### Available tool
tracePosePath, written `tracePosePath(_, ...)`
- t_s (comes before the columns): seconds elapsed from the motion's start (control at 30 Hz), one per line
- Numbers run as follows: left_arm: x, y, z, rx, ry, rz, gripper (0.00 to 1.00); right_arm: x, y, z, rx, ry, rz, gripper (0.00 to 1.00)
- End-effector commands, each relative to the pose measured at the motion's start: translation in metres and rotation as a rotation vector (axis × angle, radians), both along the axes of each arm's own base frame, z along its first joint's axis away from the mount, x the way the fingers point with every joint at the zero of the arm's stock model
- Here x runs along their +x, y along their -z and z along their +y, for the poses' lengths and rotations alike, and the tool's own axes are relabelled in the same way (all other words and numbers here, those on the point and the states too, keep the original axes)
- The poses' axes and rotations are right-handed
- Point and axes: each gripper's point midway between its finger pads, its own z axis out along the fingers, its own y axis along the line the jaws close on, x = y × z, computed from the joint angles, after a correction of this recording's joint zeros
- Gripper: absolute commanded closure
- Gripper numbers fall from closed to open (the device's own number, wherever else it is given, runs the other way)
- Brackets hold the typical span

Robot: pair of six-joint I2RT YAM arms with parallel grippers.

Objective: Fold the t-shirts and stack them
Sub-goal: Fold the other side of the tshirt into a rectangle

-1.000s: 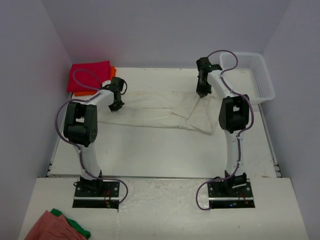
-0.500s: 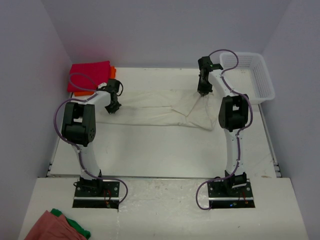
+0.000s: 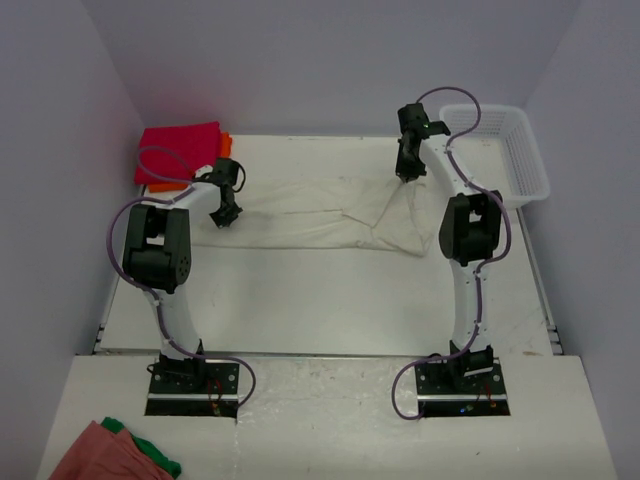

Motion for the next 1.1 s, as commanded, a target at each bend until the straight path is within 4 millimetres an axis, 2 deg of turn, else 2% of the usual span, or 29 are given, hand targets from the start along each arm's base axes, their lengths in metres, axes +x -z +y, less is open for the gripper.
tracePosePath(0.0, -0.017, 0.024, 0.013, 0.015, -0.043, 0.071, 1.0, 0.017, -0.083, 0.012, 0.031, -0.044, -0.198, 1.0)
tracePosePath(0.23, -0.017, 0.021, 0.015, 0.021, -0.042, 0.069, 1.0, 0.019, -0.093, 0.028, 0.038, -0.1, -0.219, 1.0)
tracePosePath(0.37, -0.015, 0.017, 0.012, 0.01, -0.03, 0.056, 1.0, 0.032, -0.078, 0.028, 0.027, -0.118, -0.2, 1.0)
tracePosePath(0.4, -0.015, 0.017, 0.012, 0.012, -0.027, 0.057, 1.0, 0.032, -0.072, 0.028, 0.025, -0.121, -0.183, 0.96)
tracePosePath(0.43, -0.014, 0.016, 0.012, 0.011, -0.027, 0.054, 1.0, 0.033, -0.068, 0.028, 0.021, -0.126, -0.178, 0.87)
tracePosePath(0.47, -0.014, 0.014, 0.012, 0.013, -0.026, 0.05, 1.0, 0.035, -0.063, 0.027, 0.014, -0.132, -0.172, 0.74)
tracePosePath(0.5, -0.013, 0.012, 0.013, 0.014, -0.024, 0.044, 1.0, 0.036, -0.055, 0.026, 0.003, -0.135, -0.162, 0.51)
tracePosePath(0.53, -0.012, 0.011, 0.012, 0.015, -0.023, 0.04, 1.0, 0.04, -0.053, 0.024, -0.019, -0.143, -0.173, 0.42)
tracePosePath(0.6, -0.012, 0.009, 0.012, 0.013, -0.019, 0.035, 1.0, 0.046, -0.052, 0.016, -0.069, -0.143, -0.186, 0.32)
tracePosePath(0.67, -0.01, 0.006, 0.01, 0.015, -0.013, 0.027, 1.0, 0.052, -0.064, 0.011, -0.104, -0.156, -0.222, 0.3)
tracePosePath(0.7, -0.01, 0.006, 0.009, 0.015, -0.01, 0.024, 1.0, 0.05, -0.077, 0.012, -0.099, -0.156, -0.243, 0.3)
tracePosePath(0.77, -0.008, 0.003, 0.007, 0.02, -0.003, 0.015, 1.0, 0.04, -0.087, 0.022, -0.036, -0.174, -0.245, 0.3)
tracePosePath(0.8, -0.007, 0.002, 0.006, 0.016, -0.002, 0.01, 1.0, 0.025, -0.073, 0.034, 0.035, -0.211, -0.191, 0.33)
tracePosePath(0.83, -0.007, 0.0, 0.005, 0.016, 0.0, 0.007, 1.0, 0.015, -0.087, 0.041, 0.089, -0.204, -0.202, 0.37)
tracePosePath(0.87, -0.005, -0.003, 0.003, 0.014, 0.004, -0.002, 1.0, -0.003, -0.065, 0.044, 0.113, -0.207, -0.131, 0.5)
tracePosePath(0.9, -0.004, -0.005, 0.002, 0.014, 0.006, -0.007, 1.0, -0.012, -0.061, 0.057, 0.156, -0.21, -0.122, 0.57)
tracePosePath(0.93, -0.003, -0.006, 0.0, 0.011, 0.008, -0.013, 1.0, -0.021, -0.074, 0.064, 0.177, -0.225, -0.151, 0.6)
tracePosePath(0.97, -0.002, -0.008, -0.003, 0.004, 0.02, -0.017, 1.0, -0.04, -0.049, 0.066, 0.177, -0.23, -0.095, 0.61)
tracePosePath(1.0, -0.001, -0.01, -0.005, 0.001, 0.024, -0.023, 1.0, -0.042, -0.051, 0.078, 0.201, -0.236, -0.124, 0.61)
tracePosePath(1.03, 0.0, -0.012, -0.006, 0.001, 0.025, -0.027, 1.0, -0.051, -0.062, 0.085, 0.248, -0.255, -0.141, 0.62)
tracePosePath(1.07, 0.0, -0.015, -0.009, 0.0, 0.035, -0.032, 1.0, -0.062, -0.051, 0.09, 0.282, -0.27, -0.104, 0.61)
